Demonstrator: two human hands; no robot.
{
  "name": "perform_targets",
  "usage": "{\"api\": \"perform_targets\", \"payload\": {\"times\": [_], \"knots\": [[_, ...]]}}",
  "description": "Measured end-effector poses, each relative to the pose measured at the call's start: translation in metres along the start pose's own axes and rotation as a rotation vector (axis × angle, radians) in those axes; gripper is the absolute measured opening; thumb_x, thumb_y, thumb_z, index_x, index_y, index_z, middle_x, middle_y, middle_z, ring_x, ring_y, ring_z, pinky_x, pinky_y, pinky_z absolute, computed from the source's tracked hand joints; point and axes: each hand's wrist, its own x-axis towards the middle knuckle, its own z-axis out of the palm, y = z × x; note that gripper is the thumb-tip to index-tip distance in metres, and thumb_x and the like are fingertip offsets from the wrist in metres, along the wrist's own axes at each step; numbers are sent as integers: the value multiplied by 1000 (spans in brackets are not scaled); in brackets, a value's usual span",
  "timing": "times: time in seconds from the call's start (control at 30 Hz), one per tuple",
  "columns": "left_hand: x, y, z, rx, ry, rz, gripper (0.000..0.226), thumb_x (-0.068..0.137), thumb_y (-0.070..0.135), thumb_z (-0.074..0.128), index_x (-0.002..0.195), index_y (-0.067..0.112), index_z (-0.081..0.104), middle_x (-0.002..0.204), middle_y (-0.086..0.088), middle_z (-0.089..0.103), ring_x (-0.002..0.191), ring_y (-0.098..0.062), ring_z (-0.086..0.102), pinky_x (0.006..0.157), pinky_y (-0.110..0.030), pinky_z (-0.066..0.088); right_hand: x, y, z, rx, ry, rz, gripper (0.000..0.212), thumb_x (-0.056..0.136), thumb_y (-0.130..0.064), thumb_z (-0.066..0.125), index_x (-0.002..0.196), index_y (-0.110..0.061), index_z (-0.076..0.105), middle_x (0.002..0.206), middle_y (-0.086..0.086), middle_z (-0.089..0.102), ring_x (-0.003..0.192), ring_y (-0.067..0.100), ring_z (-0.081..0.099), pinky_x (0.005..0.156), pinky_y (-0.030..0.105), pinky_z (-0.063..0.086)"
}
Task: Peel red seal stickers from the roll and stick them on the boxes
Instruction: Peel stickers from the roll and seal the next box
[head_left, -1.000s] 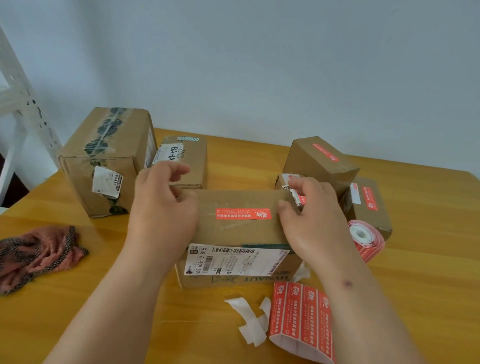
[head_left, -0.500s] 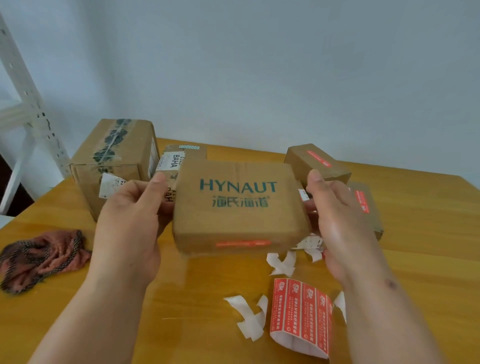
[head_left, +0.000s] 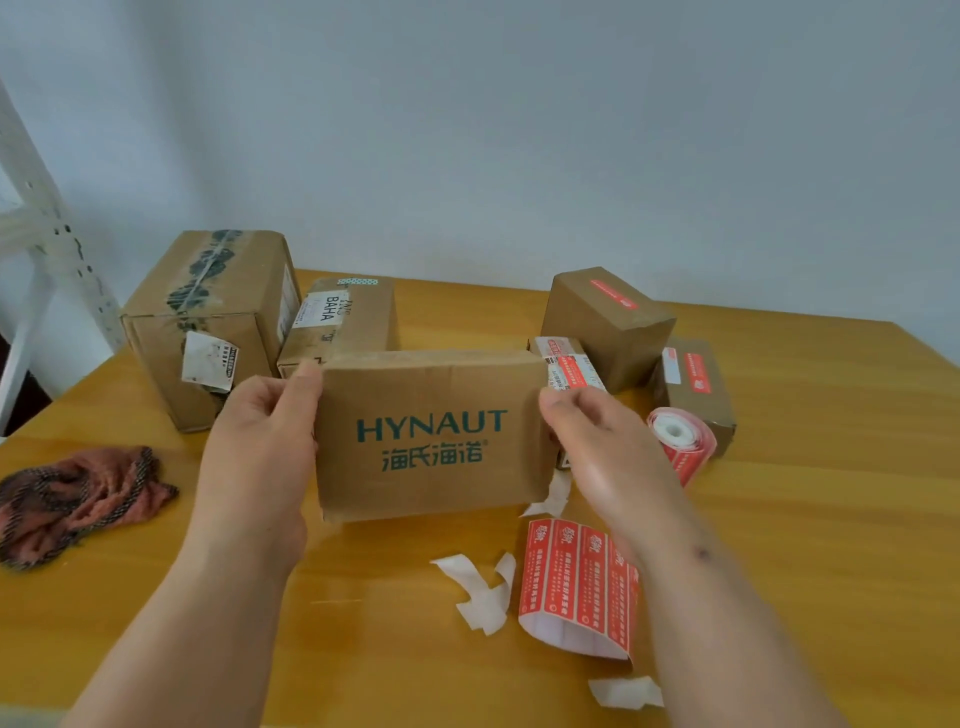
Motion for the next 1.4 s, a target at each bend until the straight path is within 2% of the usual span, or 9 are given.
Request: {"api": "perform_targets", "payload": {"times": [0.1, 0.37, 0.5, 0.6, 0.77, 0.9, 1.13, 1.23, 1.4], "knots": [[-11, -2, 4, 88, 61, 48, 3, 93, 20, 58, 95, 17, 58, 81, 6, 54, 70, -8, 47, 61, -27, 40, 1, 9, -3, -101, -19, -40, 32, 97, -43, 46, 126, -31, 52, 110, -16, 54, 99, 3, 52, 75, 21, 39], [-28, 1, 13, 119, 171, 216, 37, 82, -7, 44, 74, 29, 50, 73, 7, 47, 59, -9, 39, 51, -27, 35, -11, 36, -28, -446, -90, 19, 28, 94, -31, 54, 122, -35, 53, 115, -11, 57, 86, 3, 54, 64, 19, 44], [-40, 3, 16, 202, 223, 401, 44, 75, -1, 44, 79, 43, 50, 90, 8, 53, 75, -5, 48, 75, -42, 51, -18, 41, -34, -536, -181, 78, 40, 91, -26, 58, 131, -30, 51, 128, -8, 55, 98, 11, 55, 72, 22, 45], [-55, 4, 24, 355, 218, 590, 41, 71, 5, 51, 84, 43, 48, 91, 19, 45, 84, -2, 47, 94, -61, 41, -20, 45, -36, -693, -262, 114, 52, 84, -30, 65, 133, -27, 49, 132, -4, 50, 111, 16, 54, 82, 25, 48], [-79, -5, 43, 492, 90, 796, 30, 70, 7, 56, 91, 29, 57, 101, 15, 47, 99, -6, 43, 90, -30, 18, -24, 59, -29, -971, -307, 106, 65, 69, -51, 73, 127, -31, 50, 130, -4, 42, 125, 23, 37, 102, 42, 33], [-86, -19, 53, 513, 25, 832, 22, 73, 13, 59, 91, 25, 64, 99, 17, 52, 99, 5, 35, 89, -30, 16, -24, 65, -28, -900, -246, 75, 48, 70, -51, 73, 109, -32, 53, 116, -6, 47, 116, 19, 40, 100, 42, 31], [-97, -30, 65, 636, -140, 835, 18, 76, 19, 61, 89, 31, 62, 97, 17, 56, 95, -4, 47, 88, -28, 14, -23, 72, -32, -717, -163, 9, 11, 90, -24, 51, 83, -30, 44, 97, -9, 59, 97, 14, 55, 93, 37, 35], [-100, -32, 70, 662, -232, 828, 19, 78, 21, 61, 92, 34, 62, 98, 19, 56, 94, -1, 49, 88, -26, 16, -22, 67, -41, -453, -103, 22, 14, 94, -20, 48, 86, -32, 47, 92, -11, 59, 84, 9, 60, 76, 30, 50], [-103, -29, 77, 678, -467, 732, 30, 89, 25, 64, 113, 39, 55, 105, 23, 49, 92, 5, 50, 93, -18, 21, -31, 45, -69, -257, -18, -113, 11, 96, -23, 54, 99, -32, 49, 94, -12, 60, 74, 1, 60, 53, 15, 39]]}}
